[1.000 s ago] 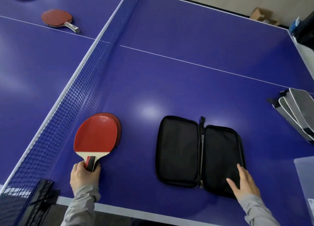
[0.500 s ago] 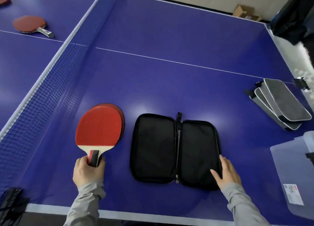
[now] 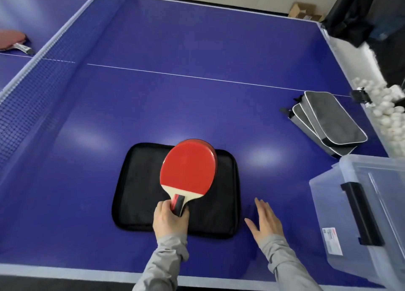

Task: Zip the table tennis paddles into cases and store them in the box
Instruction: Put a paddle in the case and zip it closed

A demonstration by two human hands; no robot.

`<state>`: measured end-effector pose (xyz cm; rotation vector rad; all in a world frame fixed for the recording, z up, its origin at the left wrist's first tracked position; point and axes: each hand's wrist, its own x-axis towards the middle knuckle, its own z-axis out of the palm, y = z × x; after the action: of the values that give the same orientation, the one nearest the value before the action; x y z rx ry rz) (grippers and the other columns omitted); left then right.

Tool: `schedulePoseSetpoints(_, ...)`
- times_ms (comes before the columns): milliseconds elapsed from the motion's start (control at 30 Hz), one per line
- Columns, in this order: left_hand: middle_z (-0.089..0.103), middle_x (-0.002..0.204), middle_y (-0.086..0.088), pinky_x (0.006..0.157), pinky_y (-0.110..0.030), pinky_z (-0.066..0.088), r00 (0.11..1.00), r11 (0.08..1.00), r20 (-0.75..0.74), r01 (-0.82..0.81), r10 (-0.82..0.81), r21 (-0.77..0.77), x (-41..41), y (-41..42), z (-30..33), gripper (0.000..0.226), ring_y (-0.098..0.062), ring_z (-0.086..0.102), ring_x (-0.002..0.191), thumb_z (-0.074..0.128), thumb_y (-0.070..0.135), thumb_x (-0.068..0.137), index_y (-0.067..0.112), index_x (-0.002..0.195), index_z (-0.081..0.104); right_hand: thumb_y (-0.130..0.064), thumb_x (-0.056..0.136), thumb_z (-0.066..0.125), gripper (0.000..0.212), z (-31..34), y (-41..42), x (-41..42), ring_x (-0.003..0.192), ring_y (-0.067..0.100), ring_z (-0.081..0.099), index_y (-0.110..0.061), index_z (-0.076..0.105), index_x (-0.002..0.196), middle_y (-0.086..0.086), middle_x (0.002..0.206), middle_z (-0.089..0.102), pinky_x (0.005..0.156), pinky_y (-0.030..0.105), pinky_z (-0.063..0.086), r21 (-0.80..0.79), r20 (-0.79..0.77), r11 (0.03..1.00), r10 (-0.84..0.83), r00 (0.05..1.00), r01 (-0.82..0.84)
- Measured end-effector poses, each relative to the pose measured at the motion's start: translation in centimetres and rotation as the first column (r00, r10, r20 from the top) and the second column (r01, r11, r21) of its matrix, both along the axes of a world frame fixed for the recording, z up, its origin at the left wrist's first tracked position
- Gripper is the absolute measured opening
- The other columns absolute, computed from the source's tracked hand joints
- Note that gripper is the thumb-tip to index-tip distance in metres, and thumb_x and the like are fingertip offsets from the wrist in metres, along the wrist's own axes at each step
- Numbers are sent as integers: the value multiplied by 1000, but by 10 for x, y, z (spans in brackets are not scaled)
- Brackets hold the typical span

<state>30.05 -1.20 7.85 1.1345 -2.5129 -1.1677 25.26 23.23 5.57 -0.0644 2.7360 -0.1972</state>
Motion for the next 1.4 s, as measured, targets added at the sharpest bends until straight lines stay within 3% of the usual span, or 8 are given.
schedulePoseSetpoints(400,56,86,-7,66,-30,35,989,995,126,-87,80,52,-7,75,-22,28,-31,57,84,77,22,71,2,80,60,-52,93,36,70,-13,23,0,146,15,5,-22,4,148,-2,157,10,114,32,24,-56,20,995,87,996,-86)
schedulePoseSetpoints(567,56,87,-9,70,-35,42,989,994,121,-95,88,56,-18,81,-28,28,-30,55,86,76,22,72,1,81,59,-51,93,37,69,-15,16,-9,146,16,5,-22,6,148,-1,157,11,114,32,25,-68,1,993,99,995,-98)
schedulePoseSetpoints(1000,55,91,-15,82,-35,37,993,988,108,-54,38,145,-17,85,-42,39,-33,51,90,81,19,67,-3,90,57,-46,93,42,68,-22,8,-6,146,17,7,-20,12,148,1,156,16,111,32,25,-102,0,994,41,999,-40)
schedulePoseSetpoints(1200,50,108,-4,94,-36,44,993,961,39,96,-110,260,0,74,-35,58,-23,52,101,82,25,67,4,115,56,-46,93,43,67,-23,5,-4,146,18,7,-19,16,147,3,156,17,112,33,26,-99,-11,995,18,1000,-19)
schedulePoseSetpoints(1400,43,113,8,91,-19,37,940,918,-39,338,-338,207,32,63,-32,78,-11,47,106,83,14,66,10,134,46,-49,93,41,64,-23,-1,3,146,19,5,-23,17,147,2,156,15,114,34,23,-85,-10,996,10,1000,-11)
